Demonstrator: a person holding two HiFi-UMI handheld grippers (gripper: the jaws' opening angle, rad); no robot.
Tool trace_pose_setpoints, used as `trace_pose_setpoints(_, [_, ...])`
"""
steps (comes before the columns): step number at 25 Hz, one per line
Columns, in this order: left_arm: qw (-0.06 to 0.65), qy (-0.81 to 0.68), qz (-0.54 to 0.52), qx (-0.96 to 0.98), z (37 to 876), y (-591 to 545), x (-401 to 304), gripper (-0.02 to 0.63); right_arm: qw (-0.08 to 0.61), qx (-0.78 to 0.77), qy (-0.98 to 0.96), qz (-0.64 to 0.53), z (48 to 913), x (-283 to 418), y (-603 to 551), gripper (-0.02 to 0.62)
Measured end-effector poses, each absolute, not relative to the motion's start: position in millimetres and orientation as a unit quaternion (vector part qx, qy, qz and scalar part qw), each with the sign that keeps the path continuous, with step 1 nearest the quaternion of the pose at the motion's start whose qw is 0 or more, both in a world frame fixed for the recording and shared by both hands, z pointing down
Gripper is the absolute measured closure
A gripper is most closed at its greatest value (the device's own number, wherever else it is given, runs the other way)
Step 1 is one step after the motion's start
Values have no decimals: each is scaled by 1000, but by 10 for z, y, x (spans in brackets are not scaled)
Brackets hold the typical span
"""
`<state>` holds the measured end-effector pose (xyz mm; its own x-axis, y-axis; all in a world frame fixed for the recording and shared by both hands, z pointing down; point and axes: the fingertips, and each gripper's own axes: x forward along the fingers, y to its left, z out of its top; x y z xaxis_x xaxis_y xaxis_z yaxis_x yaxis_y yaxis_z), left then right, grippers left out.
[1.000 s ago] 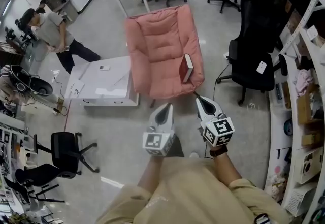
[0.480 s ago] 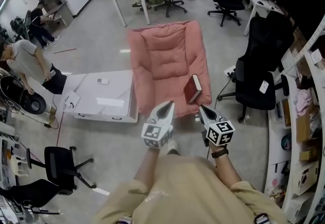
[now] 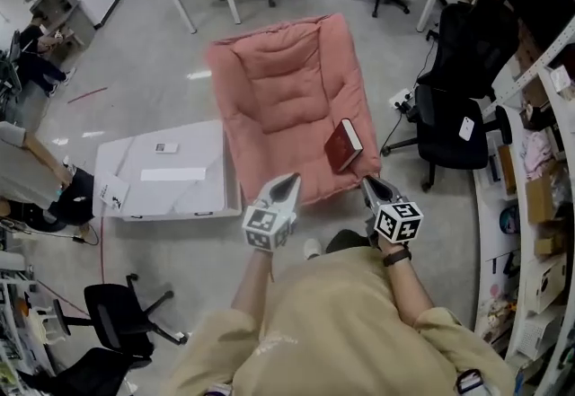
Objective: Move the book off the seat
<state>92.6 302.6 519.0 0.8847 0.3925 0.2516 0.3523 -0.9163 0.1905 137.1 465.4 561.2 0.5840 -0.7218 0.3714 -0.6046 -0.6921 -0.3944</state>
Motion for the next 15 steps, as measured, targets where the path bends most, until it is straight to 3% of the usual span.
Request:
trace_pose_setpoints(10, [78, 236, 228, 942, 6044, 3000, 1643, 599, 126, -879, 317, -333, 6449, 1787, 4920, 549])
trace_pose_setpoints(15, [66, 263, 284, 920, 6446, 2951, 2146, 560, 148, -872, 294, -363, 6878, 2136, 4822, 515])
